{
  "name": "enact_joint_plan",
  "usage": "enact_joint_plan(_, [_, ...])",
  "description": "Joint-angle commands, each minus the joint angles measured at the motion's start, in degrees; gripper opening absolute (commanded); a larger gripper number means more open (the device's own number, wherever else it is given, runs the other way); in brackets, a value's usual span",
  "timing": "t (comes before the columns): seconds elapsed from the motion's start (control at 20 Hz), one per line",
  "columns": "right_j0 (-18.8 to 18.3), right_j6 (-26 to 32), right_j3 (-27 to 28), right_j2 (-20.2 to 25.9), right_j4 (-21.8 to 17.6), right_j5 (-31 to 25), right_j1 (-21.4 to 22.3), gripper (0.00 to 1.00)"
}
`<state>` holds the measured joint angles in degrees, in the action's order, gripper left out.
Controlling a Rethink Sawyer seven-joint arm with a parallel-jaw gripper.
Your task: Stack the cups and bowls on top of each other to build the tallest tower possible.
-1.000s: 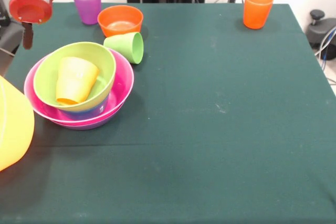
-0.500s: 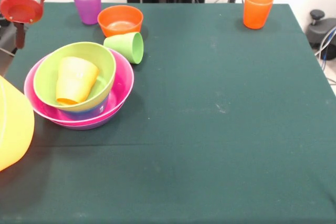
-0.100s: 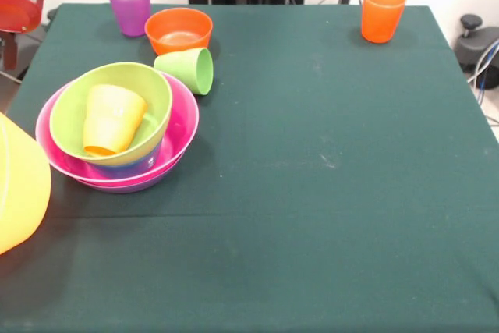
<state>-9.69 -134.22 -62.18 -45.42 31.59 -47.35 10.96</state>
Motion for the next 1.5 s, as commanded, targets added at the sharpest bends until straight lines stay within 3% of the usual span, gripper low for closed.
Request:
enact_joint_plan(0.05, [0.16,-15.25,5.2,4.37,0.32,-9.4,-5.52,1.0])
enact_joint_plan(0.75, [1.03,-20.92,10.36,3.03,2.49,-13.57,-8.44,1.0])
enact_joint_plan(1.5, [3.48,-23.38,8.23,4.57,2.96,-19.69,-2.55,1.0])
